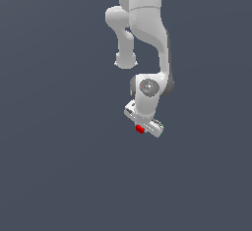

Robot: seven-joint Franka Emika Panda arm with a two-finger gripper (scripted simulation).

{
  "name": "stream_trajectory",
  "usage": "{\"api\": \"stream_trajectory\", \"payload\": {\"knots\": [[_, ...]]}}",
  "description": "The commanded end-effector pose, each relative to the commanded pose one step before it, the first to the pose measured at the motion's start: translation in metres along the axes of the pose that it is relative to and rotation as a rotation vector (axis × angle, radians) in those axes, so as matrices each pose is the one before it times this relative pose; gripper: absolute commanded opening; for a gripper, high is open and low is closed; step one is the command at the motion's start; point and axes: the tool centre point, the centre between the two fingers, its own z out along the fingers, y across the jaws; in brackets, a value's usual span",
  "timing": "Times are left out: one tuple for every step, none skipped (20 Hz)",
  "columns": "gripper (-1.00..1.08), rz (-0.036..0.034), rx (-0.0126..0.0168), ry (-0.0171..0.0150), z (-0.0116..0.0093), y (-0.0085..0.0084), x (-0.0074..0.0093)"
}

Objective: Stack the red cube on top of the green cube.

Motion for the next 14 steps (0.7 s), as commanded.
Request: {"api": "stream_trajectory", "payload": {"knots": [[-1.0, 0.00051, -0.00025, 0.00016, 0.0002, 0.00017, 0.00031], [-1.0, 0.0, 0.0, 0.0, -0.00029, 0.00001, -0.00001], [-1.0, 0.0, 0.0, 0.0, -0.00088, 0.00003, -0.00003], [-1.0, 0.0, 0.0, 0.0, -0.00147, 0.00004, -0.00005], [-1.0, 0.0, 0.0, 0.0, -0.00207, 0.00006, -0.00007], [-1.0, 0.0, 0.0, 0.0, -0.00268, 0.00007, -0.00008], [-1.0, 0.0, 0.0, 0.0, -0.00329, 0.00008, -0.00009], [-1.0, 0.0, 0.0, 0.0, -0.00392, 0.00009, -0.0001], [-1.0, 0.0, 0.0, 0.0, -0.00456, 0.0001, -0.00011], [-1.0, 0.0, 0.0, 0.0, -0.00522, 0.0001, -0.00011], [-1.0, 0.0, 0.0, 0.0, -0.00589, 0.00011, -0.00012], [-1.0, 0.0, 0.0, 0.0, -0.00658, 0.00011, -0.00012], [-1.0, 0.0, 0.0, 0.0, -0.00729, 0.00011, -0.00011], [-1.0, 0.0, 0.0, 0.0, -0.00775, 0.0001, -0.0001]]}}
